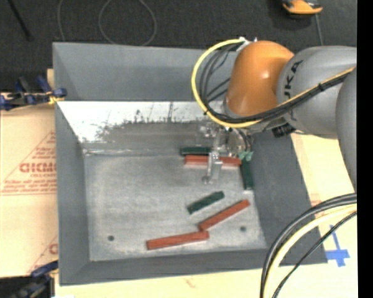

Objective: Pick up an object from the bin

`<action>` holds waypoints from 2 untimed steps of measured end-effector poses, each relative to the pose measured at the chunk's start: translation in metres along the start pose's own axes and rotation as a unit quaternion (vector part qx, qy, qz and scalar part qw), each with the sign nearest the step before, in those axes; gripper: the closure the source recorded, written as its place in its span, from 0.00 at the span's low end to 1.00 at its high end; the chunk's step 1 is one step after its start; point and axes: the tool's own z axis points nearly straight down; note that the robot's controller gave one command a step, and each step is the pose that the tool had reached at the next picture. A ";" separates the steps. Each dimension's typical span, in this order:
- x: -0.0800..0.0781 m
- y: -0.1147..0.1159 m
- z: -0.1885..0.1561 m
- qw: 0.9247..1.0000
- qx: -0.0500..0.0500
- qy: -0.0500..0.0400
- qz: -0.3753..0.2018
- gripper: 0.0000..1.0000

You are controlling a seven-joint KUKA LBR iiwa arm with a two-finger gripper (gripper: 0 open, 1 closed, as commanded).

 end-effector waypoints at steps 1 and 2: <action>0.003 -0.034 0.074 1.000 -0.001 -0.001 0.019 0.00; 0.002 -0.034 0.072 1.000 0.000 -0.002 0.018 1.00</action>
Offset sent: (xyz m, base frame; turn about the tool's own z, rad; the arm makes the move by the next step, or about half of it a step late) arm -0.0045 -0.0328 -0.0748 0.0321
